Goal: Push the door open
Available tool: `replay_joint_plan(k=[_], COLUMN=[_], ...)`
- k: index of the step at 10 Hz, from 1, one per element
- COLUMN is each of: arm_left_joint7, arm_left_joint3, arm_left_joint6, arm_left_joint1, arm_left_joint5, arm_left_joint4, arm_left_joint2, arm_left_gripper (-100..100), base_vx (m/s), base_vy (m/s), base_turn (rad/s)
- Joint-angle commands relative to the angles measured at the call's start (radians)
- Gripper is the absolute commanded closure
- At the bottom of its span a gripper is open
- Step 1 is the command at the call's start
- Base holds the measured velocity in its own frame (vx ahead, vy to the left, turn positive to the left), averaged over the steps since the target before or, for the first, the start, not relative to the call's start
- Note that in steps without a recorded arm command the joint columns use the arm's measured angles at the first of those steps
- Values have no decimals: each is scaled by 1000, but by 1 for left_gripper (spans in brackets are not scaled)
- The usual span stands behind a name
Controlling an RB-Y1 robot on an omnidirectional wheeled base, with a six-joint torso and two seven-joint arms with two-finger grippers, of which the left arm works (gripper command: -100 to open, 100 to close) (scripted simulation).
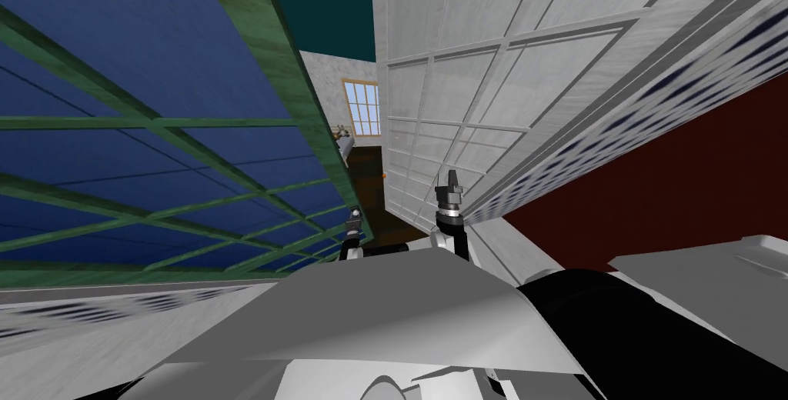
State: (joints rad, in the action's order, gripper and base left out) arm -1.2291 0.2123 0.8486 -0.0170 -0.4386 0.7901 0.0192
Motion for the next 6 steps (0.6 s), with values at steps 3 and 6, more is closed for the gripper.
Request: replay_joint_plan(k=[3,6], arm_left_joint7=[4,6], arm_left_joint3=[-83,-122], arm_left_joint6=[17,19], arm_left_joint1=[9,13], arm_left_joint5=[-10,-12], arm_left_joint4=[-9,-12], arm_left_joint2=[25,27], arm_left_gripper=[100,100], base_vx=[31,24], base_vy=[-1,-9], base_turn=[-117,-66])
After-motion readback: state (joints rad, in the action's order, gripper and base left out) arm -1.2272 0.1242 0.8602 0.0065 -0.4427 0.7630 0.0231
